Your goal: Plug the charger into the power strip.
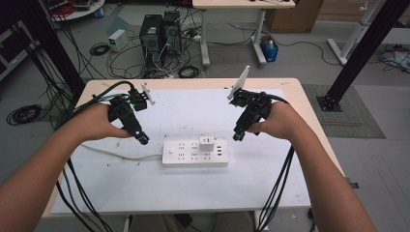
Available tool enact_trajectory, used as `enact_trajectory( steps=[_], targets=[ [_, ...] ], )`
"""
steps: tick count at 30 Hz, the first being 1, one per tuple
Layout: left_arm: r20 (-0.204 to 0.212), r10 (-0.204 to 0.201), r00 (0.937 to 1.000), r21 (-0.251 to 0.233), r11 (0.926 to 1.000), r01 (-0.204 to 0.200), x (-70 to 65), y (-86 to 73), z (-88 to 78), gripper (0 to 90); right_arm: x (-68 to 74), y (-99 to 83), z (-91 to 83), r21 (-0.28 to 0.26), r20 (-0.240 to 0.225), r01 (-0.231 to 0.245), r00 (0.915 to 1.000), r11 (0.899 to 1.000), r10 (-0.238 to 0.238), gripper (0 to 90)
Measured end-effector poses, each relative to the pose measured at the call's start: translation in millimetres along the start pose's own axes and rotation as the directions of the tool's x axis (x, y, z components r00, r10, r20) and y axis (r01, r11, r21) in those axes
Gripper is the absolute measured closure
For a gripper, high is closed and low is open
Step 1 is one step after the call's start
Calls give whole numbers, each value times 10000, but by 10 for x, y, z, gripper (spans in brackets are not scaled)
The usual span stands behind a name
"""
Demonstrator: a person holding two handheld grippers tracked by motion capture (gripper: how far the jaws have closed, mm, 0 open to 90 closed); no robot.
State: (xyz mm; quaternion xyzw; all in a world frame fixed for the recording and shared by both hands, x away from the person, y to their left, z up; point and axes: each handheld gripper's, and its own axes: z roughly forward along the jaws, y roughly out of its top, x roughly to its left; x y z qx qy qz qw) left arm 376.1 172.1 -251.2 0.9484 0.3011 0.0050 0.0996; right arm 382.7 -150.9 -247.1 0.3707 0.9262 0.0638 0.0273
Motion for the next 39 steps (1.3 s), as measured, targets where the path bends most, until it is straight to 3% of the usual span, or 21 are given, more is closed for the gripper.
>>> enact_trajectory(
  steps=[7, 25, 39],
  targets=[
    [-39, 5, 10000, 29, 10000, -5, -12, 25, -11, 218, -53, -67, -11, -18, 94, -333, 9994, 9994, 333, 217],
    [-57, 43, 10000, 89, 10000, -43, -24, -2, -1, 219, -24, -69, -1, 166, 283, -304, 9992, 9994, 299, 217],
    [-82, 40, 10000, 36, 10000, -40, -37, -5, -10, 219, -11, -75, -13, -15, 324, -333, 9989, 9994, 333, 216]
  ],
)
